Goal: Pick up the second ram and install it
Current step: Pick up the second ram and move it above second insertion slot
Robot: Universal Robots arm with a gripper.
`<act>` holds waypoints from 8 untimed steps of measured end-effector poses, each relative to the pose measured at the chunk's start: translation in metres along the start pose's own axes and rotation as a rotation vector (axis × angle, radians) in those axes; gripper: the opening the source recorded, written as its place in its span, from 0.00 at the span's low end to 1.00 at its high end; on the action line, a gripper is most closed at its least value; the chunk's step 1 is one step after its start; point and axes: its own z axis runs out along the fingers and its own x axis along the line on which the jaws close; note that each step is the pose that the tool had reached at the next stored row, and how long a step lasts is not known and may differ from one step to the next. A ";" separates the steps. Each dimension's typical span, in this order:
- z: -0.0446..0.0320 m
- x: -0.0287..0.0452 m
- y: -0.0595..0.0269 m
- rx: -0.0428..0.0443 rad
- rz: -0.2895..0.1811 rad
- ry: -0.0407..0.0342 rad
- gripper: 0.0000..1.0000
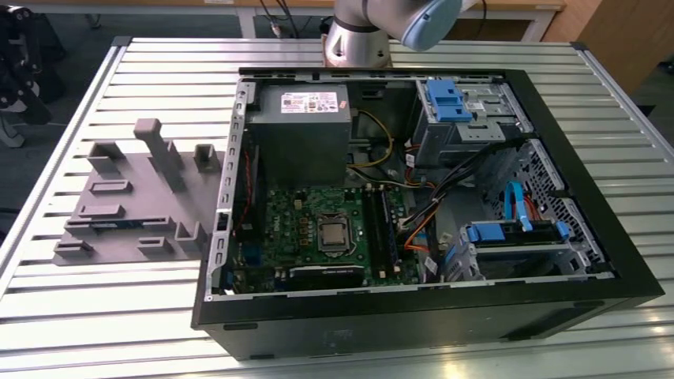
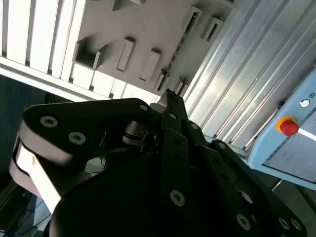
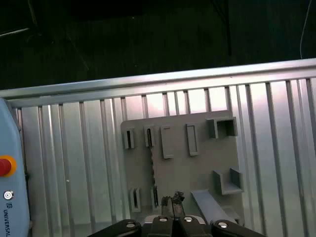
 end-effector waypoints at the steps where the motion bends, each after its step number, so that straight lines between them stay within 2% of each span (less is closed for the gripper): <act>1: 0.0003 0.0000 0.0000 -0.0001 -0.017 0.0001 0.11; 4: 0.0009 0.0000 0.0000 -0.0012 -0.069 0.0009 0.11; 8: 0.0012 0.0000 0.0000 -0.0012 -0.076 0.0009 0.11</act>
